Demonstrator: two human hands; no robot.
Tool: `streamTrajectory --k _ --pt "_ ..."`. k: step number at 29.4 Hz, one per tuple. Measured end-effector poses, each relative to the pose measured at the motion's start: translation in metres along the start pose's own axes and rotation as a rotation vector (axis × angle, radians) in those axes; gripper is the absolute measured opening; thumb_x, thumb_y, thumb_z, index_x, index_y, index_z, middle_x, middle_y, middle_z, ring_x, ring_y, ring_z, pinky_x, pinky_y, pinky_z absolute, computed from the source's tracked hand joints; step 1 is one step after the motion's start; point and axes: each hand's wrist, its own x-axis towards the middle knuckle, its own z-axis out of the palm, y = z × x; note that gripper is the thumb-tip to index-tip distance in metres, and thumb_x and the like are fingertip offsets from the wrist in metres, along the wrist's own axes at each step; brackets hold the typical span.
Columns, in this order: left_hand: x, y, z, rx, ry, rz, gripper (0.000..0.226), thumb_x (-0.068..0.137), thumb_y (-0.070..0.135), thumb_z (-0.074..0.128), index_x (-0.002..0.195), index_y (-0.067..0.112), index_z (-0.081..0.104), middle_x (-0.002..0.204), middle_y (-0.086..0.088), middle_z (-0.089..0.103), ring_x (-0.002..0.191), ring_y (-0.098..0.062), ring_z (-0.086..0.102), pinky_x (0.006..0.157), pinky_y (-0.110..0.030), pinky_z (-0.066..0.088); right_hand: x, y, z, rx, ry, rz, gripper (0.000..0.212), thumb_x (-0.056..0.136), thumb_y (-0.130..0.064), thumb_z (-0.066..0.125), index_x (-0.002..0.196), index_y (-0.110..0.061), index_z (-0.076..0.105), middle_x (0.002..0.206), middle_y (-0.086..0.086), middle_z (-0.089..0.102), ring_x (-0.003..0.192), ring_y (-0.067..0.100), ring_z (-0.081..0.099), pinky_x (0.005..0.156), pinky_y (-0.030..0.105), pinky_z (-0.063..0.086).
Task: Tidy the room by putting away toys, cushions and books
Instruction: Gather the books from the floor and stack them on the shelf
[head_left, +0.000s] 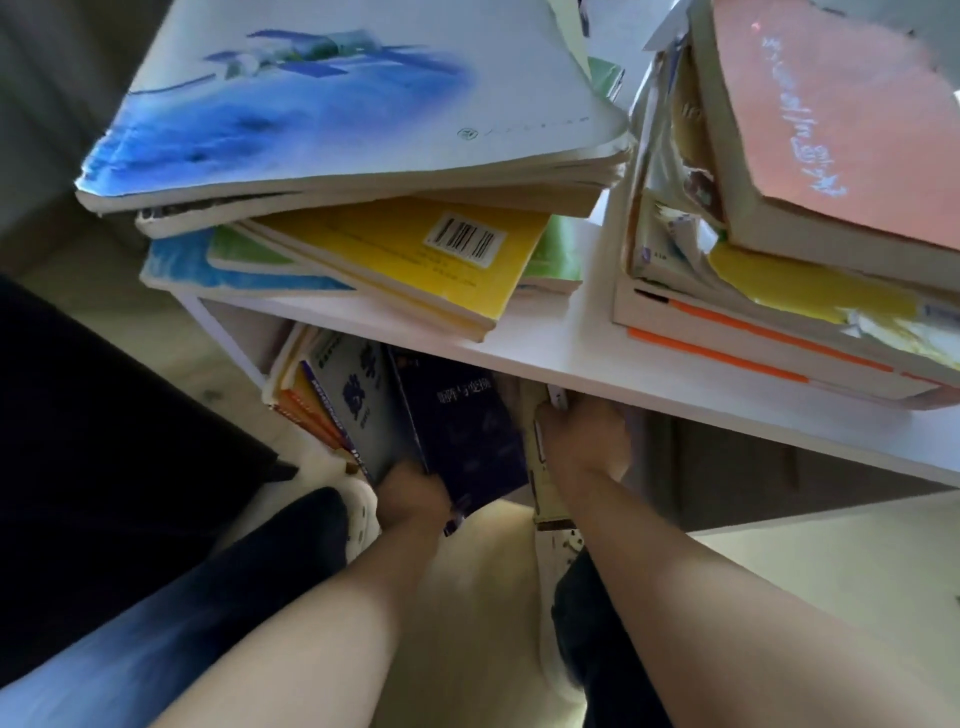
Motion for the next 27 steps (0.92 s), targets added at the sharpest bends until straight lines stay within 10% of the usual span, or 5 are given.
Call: streamTrajectory --k 4,12,17,23,27 --pt "-0.01 -0.022 0.0 0.004 0.08 0.106 0.018 0.087 0.012 0.051 0.07 0.019 0.049 0.086 -0.017 0.065 0.077 -0.037 0.065 0.071 -0.049 0.056 -0.014 -0.01 0.045 -0.039 -0.195 -0.127 0.022 0.088 -0.026 0.053 0.106 -0.015 0.052 0.103 0.009 0.064 0.095 0.032 0.062 0.067 0.027 0.041" --pt "-0.016 -0.017 -0.018 0.105 0.057 0.216 0.035 0.09 0.008 0.051 0.061 0.019 0.034 0.071 -0.012 0.055 0.074 -0.036 0.063 0.067 -0.043 0.054 -0.018 -0.013 0.079 -0.042 -0.287 -0.205 0.047 0.08 -0.026 0.061 0.126 -0.023 0.049 0.107 0.006 0.066 0.096 0.029 0.063 0.073 0.027 0.045" --pt "-0.008 -0.005 -0.026 0.058 -0.213 0.065 0.014 0.084 0.028 0.05 0.074 0.019 0.045 0.085 -0.016 0.064 0.08 -0.032 0.064 0.077 -0.051 0.052 -0.019 -0.013 0.081 -0.042 -0.458 -0.195 0.056 0.079 -0.03 0.067 0.13 -0.026 0.047 0.115 0.001 0.065 0.103 0.023 0.063 0.083 0.029 0.051" --pt "0.006 0.008 -0.036 -0.233 -0.26 -0.187 0.076 0.081 0.069 0.046 0.14 0.022 0.036 0.131 -0.009 0.055 0.117 -0.031 0.054 0.103 -0.046 0.042 -0.016 0.001 0.096 0.297 -0.76 0.004 0.038 0.097 -0.017 0.043 0.133 -0.024 0.052 0.129 0.001 0.057 0.112 0.02 0.056 0.104 0.041 0.044" --pt "0.012 0.017 -0.03 -0.014 -0.131 -0.147 0.083 0.077 0.052 0.067 0.142 0.013 0.032 0.131 -0.011 0.054 0.115 -0.031 0.055 0.097 -0.043 0.048 -0.012 0.012 0.1 0.437 -0.835 0.085 0.053 0.092 0.006 0.038 0.14 -0.017 0.04 0.13 -0.001 0.051 0.12 0.023 0.052 0.098 0.039 0.048"
